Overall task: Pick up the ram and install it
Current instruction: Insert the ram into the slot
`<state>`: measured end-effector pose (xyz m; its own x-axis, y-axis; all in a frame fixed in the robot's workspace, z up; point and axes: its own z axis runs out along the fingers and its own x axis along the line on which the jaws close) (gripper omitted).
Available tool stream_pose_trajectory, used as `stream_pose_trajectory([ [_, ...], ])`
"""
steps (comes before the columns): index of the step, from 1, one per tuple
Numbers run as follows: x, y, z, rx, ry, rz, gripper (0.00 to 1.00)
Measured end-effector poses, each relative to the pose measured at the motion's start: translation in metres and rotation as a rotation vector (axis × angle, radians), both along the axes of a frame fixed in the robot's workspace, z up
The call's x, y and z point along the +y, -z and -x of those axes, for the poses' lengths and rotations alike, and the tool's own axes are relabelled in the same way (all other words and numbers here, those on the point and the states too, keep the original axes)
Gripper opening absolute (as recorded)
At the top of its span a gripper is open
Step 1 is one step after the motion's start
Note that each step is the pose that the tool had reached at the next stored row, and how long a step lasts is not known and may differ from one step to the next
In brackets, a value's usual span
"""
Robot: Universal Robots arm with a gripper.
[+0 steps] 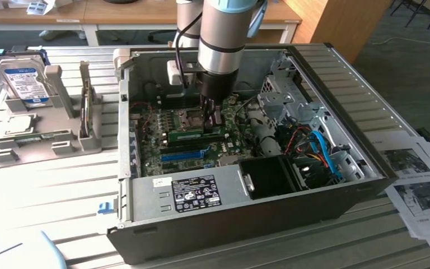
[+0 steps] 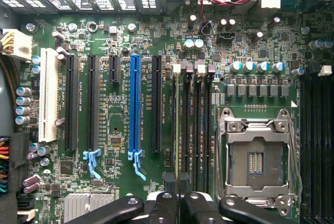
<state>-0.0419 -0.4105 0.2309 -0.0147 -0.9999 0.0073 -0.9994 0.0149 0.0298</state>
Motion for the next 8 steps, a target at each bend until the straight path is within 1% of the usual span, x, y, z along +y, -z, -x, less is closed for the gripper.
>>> stream_pose_trajectory([
  [3, 0.001, -0.0001, 0.0, 0.0002, 0.0, 0.0003, 0.11],
  [8, 0.0011, -0.0001, 0.0001, 0.0002, 0.0, 0.0003, 0.11],
])
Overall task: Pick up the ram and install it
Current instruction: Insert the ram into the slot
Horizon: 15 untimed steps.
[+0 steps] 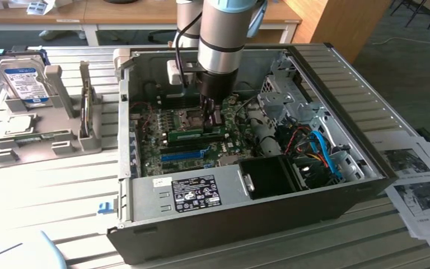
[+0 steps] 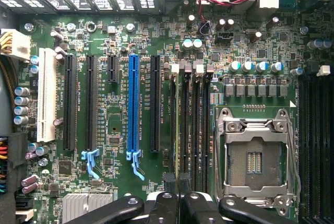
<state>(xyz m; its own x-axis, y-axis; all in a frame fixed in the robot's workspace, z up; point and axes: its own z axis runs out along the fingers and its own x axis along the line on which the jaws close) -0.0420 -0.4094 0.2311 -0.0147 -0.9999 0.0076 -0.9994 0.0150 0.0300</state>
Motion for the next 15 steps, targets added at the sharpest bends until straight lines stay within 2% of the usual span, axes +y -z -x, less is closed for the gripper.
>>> stream_pose_trajectory([
  [11, -0.0001, 0.0036, 0.0, 0.0, 0.0, 0.0006, 0.11],
  [12, 0.0004, 0.0049, -0.0001, -0.0014, 0.0, -0.0027, 0.11],
  [13, 0.0003, 0.0056, -0.0001, -0.0019, 0.0, -0.0033, 0.11],
  [15, 0.0001, 0.0043, 0.0, -0.0004, 0.0, 0.0, 0.11],
])
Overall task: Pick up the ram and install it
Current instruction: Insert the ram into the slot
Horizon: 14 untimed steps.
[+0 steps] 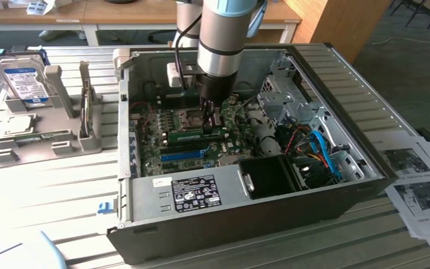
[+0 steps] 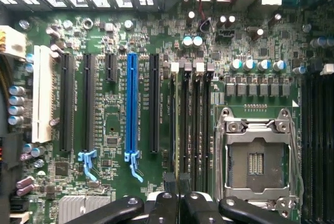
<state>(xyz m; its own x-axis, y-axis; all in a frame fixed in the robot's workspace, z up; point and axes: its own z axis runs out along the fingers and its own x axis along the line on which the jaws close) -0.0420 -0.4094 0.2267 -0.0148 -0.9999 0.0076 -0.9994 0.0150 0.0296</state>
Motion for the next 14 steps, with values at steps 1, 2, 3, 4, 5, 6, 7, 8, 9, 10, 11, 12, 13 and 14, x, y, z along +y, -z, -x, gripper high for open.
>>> stream_pose_trajectory([
  [1, 0.0, 0.0001, 0.0, 0.0, 0.0, -0.0002, 0.11],
  [2, 0.0, 0.0001, 0.0, -0.0001, 0.0, -0.0003, 0.11],
  [3, 0.0, 0.0, 0.0, 0.0, 0.0, -0.0001, 0.11],
  [4, 0.0, -0.0001, 0.0, 0.0001, 0.0, 0.0, 0.11],
  [5, 0.0, -0.0008, 0.0, 0.0001, 0.0, 0.0001, 0.11],
  [6, 0.0, -0.0017, 0.0, 0.0001, 0.0, 0.0001, 0.11],
  [7, 0.0, -0.0031, 0.0, 0.0001, 0.0, 0.0001, 0.11],
  [8, 0.0, -0.0043, 0.0, 0.0001, 0.0, -0.0001, 0.11],
  [9, 0.0, -0.0055, 0.0, 0.0001, 0.0, 0.0001, 0.11],
  [10, 0.0, -0.0056, 0.0, 0.0, 0.0, -0.0001, 0.11],
  [11, 0.0, -0.0056, 0.0, 0.0, 0.0, -0.0003, 0.11],
  [12, 0.0, -0.0056, 0.0, 0.0, 0.0, -0.0002, 0.11],
  [13, 0.0, -0.0057, 0.0, 0.0001, 0.0, 0.0, 0.11],
  [14, 0.0, -0.0056, 0.0, 0.0, 0.0, 0.0, 0.11],
])
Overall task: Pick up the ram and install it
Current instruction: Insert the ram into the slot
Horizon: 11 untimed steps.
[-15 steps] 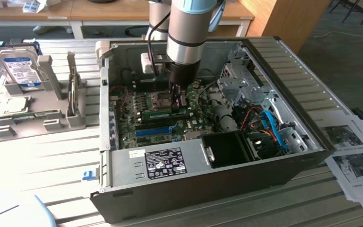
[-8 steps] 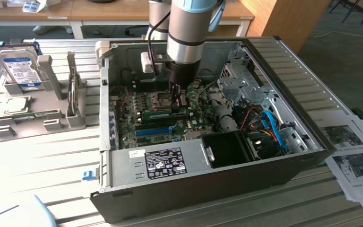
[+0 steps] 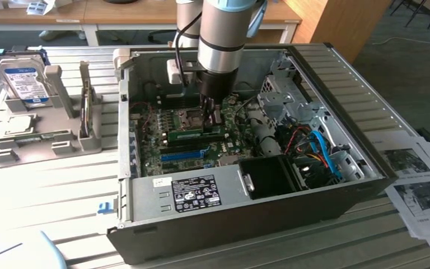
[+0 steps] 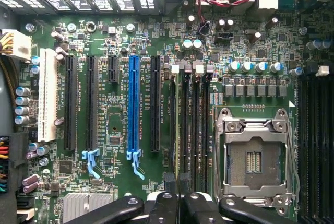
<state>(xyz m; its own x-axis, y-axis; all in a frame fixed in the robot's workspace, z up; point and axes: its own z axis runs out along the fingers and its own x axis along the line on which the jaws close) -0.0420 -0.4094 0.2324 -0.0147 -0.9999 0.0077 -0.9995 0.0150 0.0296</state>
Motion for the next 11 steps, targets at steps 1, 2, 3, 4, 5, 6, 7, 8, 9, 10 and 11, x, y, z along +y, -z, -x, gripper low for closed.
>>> stream_pose_trajectory([
  [1, 0.0, 0.0, 0.0, 0.0, 0.0, 0.0, 0.11],
  [2, 0.0, 0.0, 0.0, 0.0, 0.0, -0.0002, 0.11],
  [3, 0.0, -0.0005, 0.0, -0.0001, 0.0, -0.0002, 0.11],
  [4, 0.0, -0.0012, 0.0, 0.0, 0.0, 0.0, 0.11],
  [5, 0.0, -0.0021, 0.0, 0.0, 0.0, -0.0001, 0.11],
  [6, 0.0, -0.003, 0.0, 0.0, 0.0, -0.0001, 0.11],
  [7, 0.0, -0.0035, 0.0, 0.0, 0.0, -0.0001, 0.11],
  [8, 0.0, -0.0035, 0.0, -0.0001, 0.0, -0.0003, 0.11],
  [9, 0.0, -0.0035, 0.0, -0.0001, 0.0, -0.0003, 0.11],
  [10, 0.0, -0.0035, 0.0, -0.0001, 0.0, -0.0003, 0.11],
  [11, 0.0, -0.0036, 0.0, -0.0001, 0.0, -0.0001, 0.11],
])
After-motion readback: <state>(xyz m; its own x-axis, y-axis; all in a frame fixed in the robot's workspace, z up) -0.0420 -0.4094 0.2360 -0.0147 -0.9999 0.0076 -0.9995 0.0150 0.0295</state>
